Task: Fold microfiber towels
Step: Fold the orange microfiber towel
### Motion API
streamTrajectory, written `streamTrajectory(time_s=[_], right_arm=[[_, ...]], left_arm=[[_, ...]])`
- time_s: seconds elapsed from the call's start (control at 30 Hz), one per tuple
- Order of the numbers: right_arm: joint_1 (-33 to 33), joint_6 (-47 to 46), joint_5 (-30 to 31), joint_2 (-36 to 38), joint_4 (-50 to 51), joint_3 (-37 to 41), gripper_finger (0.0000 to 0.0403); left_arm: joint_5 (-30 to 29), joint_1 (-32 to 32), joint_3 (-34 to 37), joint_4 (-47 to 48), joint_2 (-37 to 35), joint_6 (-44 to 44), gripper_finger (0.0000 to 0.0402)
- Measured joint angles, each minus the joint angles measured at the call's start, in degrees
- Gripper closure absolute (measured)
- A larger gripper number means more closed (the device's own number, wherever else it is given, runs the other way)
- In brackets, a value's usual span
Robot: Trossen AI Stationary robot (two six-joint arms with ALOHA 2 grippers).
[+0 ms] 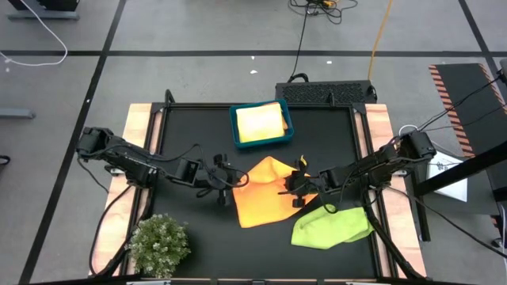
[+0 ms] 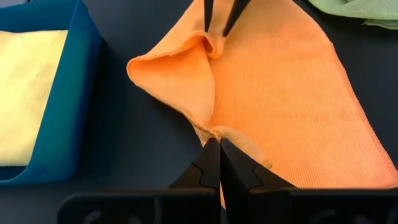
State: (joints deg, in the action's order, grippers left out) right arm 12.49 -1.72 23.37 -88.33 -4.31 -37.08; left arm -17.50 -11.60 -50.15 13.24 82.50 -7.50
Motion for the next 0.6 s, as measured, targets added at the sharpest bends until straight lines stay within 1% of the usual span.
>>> streamTrajectory(time_s=[0.13, 0.27, 0.4, 0.47, 0.6], right_arm=[[0.07, -0.61, -2.82, -0.41, 1.48, 0.0, 0.0257], [0.99, -0.61, -2.39, -0.39, 1.92, 0.0, 0.0244], [1.11, -1.72, -0.47, -0.39, 2.17, 0.0, 0.0258], [1.09, -1.9, 0.67, -0.39, 3.44, 0.0, 0.0273], [1.14, -2.08, 0.71, -0.39, 4.66, 0.0, 0.0308]], left_arm=[[0.0, 0.0, 0.0, 0.02, 0.0, -0.05, 0.04], [0.0, 0.0, 0.0, 0.04, 0.0, -0.05, 0.04], [0.0, 0.0, 0.0, 0.02, 0.0, -0.05, 0.04], [0.0, 0.0, 0.0, 0.02, -0.01, -0.12, 0.04], [0.0, 0.0, 0.0, 0.02, 0.0, -0.4, 0.04]])
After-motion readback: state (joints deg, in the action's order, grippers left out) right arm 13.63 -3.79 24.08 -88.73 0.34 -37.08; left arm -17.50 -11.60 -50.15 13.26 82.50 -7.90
